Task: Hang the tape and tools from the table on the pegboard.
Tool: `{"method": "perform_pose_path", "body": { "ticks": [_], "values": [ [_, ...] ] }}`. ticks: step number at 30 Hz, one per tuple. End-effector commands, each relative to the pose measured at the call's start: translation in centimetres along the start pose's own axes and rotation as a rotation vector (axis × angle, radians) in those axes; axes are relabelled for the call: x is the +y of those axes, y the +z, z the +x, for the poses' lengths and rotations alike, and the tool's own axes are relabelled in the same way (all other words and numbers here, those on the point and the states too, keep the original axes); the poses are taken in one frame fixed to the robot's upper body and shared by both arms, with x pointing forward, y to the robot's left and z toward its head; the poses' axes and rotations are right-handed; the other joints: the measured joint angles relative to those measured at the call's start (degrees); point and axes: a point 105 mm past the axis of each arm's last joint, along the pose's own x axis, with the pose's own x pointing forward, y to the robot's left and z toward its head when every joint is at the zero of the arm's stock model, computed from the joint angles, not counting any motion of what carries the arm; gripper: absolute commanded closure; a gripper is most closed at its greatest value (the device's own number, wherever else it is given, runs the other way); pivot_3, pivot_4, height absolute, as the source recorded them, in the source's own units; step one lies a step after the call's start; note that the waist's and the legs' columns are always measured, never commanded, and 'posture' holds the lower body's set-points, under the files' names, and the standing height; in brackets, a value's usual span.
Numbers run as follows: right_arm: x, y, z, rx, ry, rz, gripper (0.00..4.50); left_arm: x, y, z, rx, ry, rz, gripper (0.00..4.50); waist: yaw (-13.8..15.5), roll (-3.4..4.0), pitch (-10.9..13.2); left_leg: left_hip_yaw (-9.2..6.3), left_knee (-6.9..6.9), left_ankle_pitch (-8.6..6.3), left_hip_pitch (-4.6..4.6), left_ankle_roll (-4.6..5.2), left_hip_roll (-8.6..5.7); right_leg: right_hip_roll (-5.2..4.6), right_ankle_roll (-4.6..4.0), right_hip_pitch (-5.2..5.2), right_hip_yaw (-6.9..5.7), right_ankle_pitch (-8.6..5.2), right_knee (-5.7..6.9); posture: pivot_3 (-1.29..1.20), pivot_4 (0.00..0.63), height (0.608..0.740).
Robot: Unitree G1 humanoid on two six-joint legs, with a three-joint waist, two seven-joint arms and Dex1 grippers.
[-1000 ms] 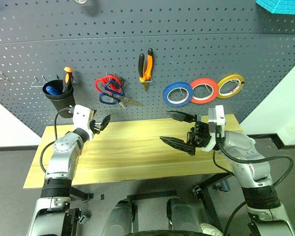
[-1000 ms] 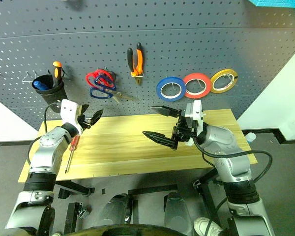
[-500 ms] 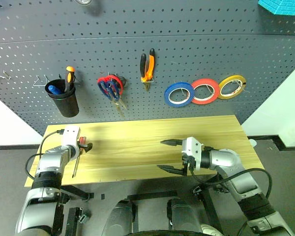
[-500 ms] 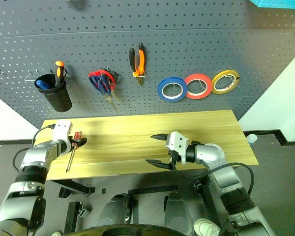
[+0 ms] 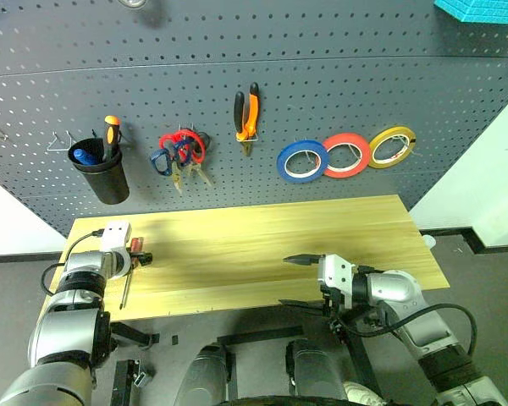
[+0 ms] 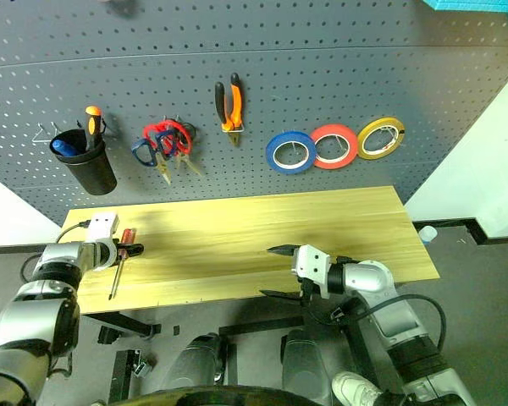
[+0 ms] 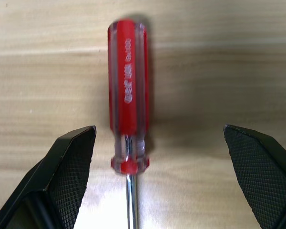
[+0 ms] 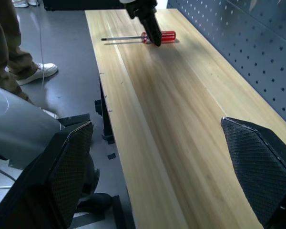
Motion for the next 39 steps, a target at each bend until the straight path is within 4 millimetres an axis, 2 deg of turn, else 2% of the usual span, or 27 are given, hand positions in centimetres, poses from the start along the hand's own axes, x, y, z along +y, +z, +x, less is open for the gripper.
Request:
{"method": "perform_pose_path", "body": {
  "ticks": [1,5,8,17,24,29,32,36,39],
  "values": [
    [-0.1,0.2,-0.7,-0.005,-0.018,-0.018,0.0,0.1,0.4,0.1,-0.003,0.017,0.02,0.04,-0.1,-0.03,0.1,0.0,-0.01,0.0,0.0,0.0,0.0,0.0,0.01,0.0,0.0,-0.01,0.0,-0.09,0.154,0.74],
    [0.0,0.0,-1.1,0.004,-0.031,-0.011,0.0,0.1,-0.3,0.3,0.021,0.019,0.012,0.04,-0.2,-0.06,0.3,0.0,-0.05,0.0,0.0,0.0,0.0,-0.01,0.04,-0.03,0.0,-0.02,0.0,-0.11,0.164,0.74],
    [0.1,-0.1,-1.4,0.009,-0.041,-0.007,0.0,0.0,-0.5,0.4,0.023,0.017,0.01,0.62,-0.1,-0.09,0.5,0.0,-0.03,-0.01,0.0,0.0,0.01,-0.02,0.04,-0.03,0.0,-0.03,0.02,-0.12,0.168,0.74],
    [0.2,-0.5,-1.6,0.018,-0.051,-0.002,0.0,0.3,-0.7,0.4,0.018,0.025,-0.002,3.62,-0.2,-0.04,0.8,0.0,-0.05,-0.01,-0.02,-0.01,0.0,-0.05,0.03,-0.03,0.0,-0.04,-0.02,-0.12,0.17,0.74],
    [-0.1,0.3,-1.3,-0.004,-0.048,-0.015,0.0,0.5,-0.5,0.2,0.003,0.007,0.018,3.69,-0.2,-0.06,0.8,0.0,-0.05,-0.01,-0.02,-0.01,0.0,-0.05,-0.03,-0.03,0.0,-0.07,-0.03,-0.12,0.164,0.74],
    [-1.3,4.2,-1.4,-0.158,-0.065,-0.019,0.0,0.1,0.8,-1.1,-0.116,-0.091,0.087,3.69,-0.7,-0.03,0.9,0.01,-0.13,-0.01,-0.09,-0.02,0.01,-0.07,-0.02,-0.12,0.0,-0.07,-0.09,-0.11,0.158,0.74],
    [-2.1,6.6,-1.4,-0.254,-0.075,-0.004,0.0,-0.8,1.7,-3.5,-0.266,-0.152,0.158,3.69,-0.9,-0.04,0.9,0.0,-0.24,-0.01,-0.15,-0.02,0.03,-0.1,0.0,-0.23,0.01,-0.04,-0.11,-0.1,0.15,0.74],
    [-3.6,10.8,-1.5,-0.41,-0.081,0.016,0.0,-2.2,1.8,-8.2,-0.479,-0.23,0.258,3.69,-0.8,-0.02,0.9,-0.01,-0.57,-0.01,-0.16,-0.02,0.08,-0.16,-0.47,-0.39,0.07,-0.02,-0.19,-0.08,0.14,0.74],
    [-3.9,12.4,-1.4,-0.46,-0.054,0.03,0.0,-3.0,1.9,-10.6,-0.579,-0.274,0.288,3.69,0.1,0.0,0.9,0.0,-0.73,-0.01,-0.15,-0.02,0.08,-0.17,-0.68,-0.47,0.07,-0.14,-0.25,-0.07,0.131,0.74]
  ]
}}
